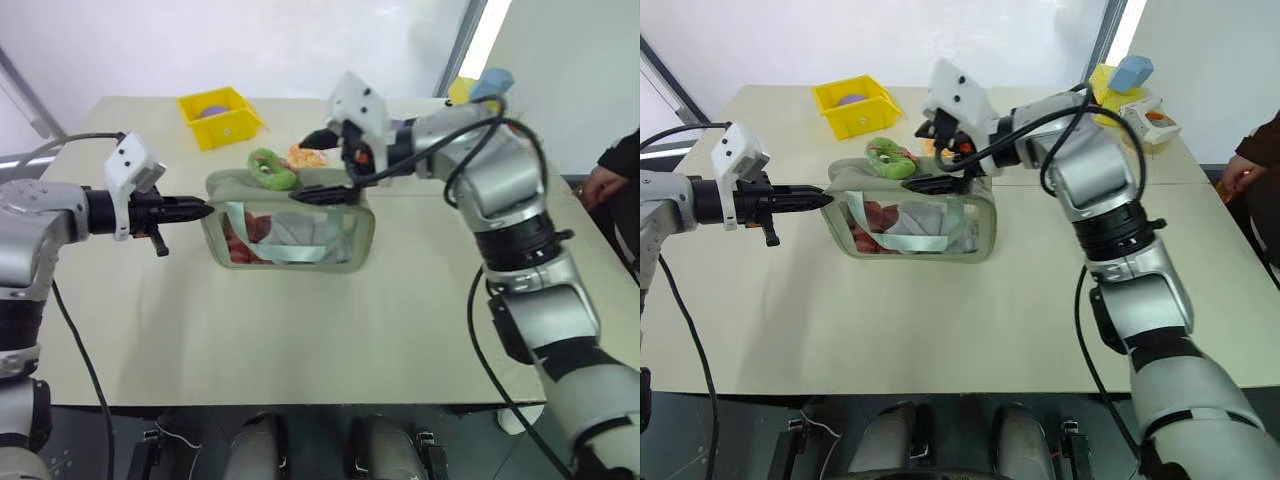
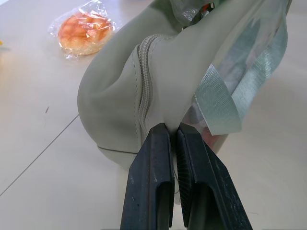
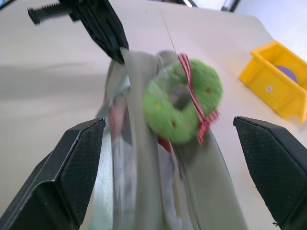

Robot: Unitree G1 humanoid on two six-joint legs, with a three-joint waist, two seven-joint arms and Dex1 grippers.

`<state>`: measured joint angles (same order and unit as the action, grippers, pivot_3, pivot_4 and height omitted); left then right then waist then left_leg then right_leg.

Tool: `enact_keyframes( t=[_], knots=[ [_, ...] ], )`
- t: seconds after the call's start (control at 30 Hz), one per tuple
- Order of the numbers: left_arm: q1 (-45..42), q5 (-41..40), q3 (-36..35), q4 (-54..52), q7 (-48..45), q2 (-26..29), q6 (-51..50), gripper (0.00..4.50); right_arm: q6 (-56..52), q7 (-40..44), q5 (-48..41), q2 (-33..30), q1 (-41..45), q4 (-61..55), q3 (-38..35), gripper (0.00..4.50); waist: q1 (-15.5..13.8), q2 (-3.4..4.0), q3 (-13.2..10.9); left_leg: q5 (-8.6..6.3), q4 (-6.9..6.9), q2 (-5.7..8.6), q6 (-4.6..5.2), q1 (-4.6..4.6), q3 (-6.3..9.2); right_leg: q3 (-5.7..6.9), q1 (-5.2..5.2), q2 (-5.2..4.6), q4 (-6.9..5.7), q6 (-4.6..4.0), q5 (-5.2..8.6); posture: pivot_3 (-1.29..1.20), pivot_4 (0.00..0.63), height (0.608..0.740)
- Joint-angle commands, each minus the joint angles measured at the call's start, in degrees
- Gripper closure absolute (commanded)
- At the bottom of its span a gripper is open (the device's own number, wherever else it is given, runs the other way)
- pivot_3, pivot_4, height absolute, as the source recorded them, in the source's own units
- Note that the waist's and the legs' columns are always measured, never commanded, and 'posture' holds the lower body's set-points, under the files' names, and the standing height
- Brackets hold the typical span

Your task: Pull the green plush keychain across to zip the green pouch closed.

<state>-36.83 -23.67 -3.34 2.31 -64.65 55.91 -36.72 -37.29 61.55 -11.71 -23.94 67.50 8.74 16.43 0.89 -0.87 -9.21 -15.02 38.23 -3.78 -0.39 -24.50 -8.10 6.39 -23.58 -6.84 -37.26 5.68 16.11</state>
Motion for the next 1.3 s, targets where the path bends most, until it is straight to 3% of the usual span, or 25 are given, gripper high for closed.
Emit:
enact_keyframes(
  t=[0.03,0.2,0.27,0.33,0.53,0.83,1.3],
  knots=[
    [-1.12,0.24,-0.44,-0.73,-0.1,0.48,0.12,4.46,3.95,-0.65,2.07,1.19,0.74,1.11,1.29,0.05,-0.02,0.0,0.0,0.0,0.0,0.0,0.0,0.0,0.0,0.0,0.0,0.0,0.01,0.0,0.0,0.0,0.15,0.739],
    [-0.69,-0.05,-0.78,-1.57,0.04,0.69,-0.35,4.46,4.66,-1.0,2.25,3.43,1.8,3.59,1.1,0.05,0.03,0.0,0.0,0.0,0.0,0.0,0.0,0.0,0.01,0.0,0.01,0.0,0.01,0.0,0.0,0.0,0.15,0.739],
    [-0.55,-0.05,-0.94,-1.62,0.11,0.78,-0.39,4.46,5.01,-1.25,2.39,4.21,2.24,4.64,1.02,0.55,0.09,0.0,0.0,0.0,0.0,0.0,0.0,0.0,0.0,0.0,0.0,0.0,0.01,0.0,0.0,0.0,0.15,0.739],
    [-0.54,-0.05,-0.98,-1.65,0.26,0.72,-0.46,4.46,5.47,-1.01,2.59,4.36,2.37,5.36,0.98,1.33,0.05,0.0,0.0,0.0,0.0,0.0,0.0,-0.01,0.0,0.0,0.01,0.0,0.01,0.0,0.0,0.0,0.15,0.739],
    [-0.66,0.04,-0.81,-1.45,0.76,0.22,-0.29,4.46,1.81,-0.61,0.52,4.9,3.28,6.19,-1.02,4.48,0.07,0.0,0.0,0.0,0.0,0.0,0.0,0.0,0.01,0.0,0.01,0.0,0.01,0.0,0.0,0.0,0.15,0.739],
    [-1.35,0.19,-0.43,-0.57,0.9,-0.42,0.34,4.46,-10.74,-4.68,-3.84,5.88,5.22,7.11,-6.57,4.48,-0.03,0.0,0.0,0.0,0.0,0.0,0.0,-0.01,0.01,0.0,0.01,0.0,0.01,0.0,0.0,0.0,0.15,0.739],
    [0.62,0.61,-0.75,-0.47,1.14,-0.37,1.0,4.46,-25.65,-17.74,-5.33,-10.02,1.39,-6.3,-18.27,4.48,-0.08,0.0,0.0,-0.01,-0.02,0.01,0.01,-0.01,0.02,0.0,0.01,0.0,0.04,0.0,0.0,0.0,0.15,0.739]
  ],
)
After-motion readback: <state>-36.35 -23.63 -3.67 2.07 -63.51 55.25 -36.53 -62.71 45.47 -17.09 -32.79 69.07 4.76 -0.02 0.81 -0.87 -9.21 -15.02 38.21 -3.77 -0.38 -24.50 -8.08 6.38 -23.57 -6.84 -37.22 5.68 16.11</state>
